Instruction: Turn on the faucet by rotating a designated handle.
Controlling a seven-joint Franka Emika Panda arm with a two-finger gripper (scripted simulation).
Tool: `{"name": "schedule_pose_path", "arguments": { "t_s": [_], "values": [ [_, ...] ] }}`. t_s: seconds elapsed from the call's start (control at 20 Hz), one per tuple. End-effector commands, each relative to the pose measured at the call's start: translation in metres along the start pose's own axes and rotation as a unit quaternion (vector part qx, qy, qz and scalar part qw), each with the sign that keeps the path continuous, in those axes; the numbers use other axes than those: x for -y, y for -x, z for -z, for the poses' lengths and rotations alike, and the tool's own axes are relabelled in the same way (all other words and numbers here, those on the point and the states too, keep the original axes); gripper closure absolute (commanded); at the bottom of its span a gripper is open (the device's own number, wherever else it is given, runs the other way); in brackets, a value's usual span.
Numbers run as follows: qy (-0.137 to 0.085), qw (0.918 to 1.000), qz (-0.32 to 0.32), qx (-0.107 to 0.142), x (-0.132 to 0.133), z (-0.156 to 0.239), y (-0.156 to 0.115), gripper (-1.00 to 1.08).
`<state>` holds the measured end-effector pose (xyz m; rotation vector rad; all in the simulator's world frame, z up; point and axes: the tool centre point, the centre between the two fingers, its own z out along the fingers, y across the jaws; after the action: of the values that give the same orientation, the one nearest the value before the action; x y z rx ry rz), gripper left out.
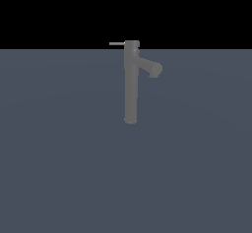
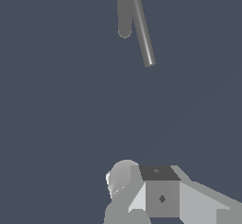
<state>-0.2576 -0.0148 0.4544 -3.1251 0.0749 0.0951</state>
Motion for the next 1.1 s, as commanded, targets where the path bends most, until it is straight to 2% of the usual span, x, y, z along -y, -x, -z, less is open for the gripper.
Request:
{"name": "schedule_pose_path", "arguments": {
  "t_s": [0.0,0.5,0.8,1.05],
  "values": [
    [0.000,1.0000,0.000,0.000,0.000,0.000,0.000,1.08],
    [-0.020,0.9997,-0.006,0.012,0.009,-0.005,-0.004,1.08],
    [-0.019,0.9997,-0.005,0.011,0.008,-0.004,-0.006,1.08],
    [-0.018,0.9998,-0.001,0.010,0.009,-0.003,-0.019,1.08]
  ]
}}
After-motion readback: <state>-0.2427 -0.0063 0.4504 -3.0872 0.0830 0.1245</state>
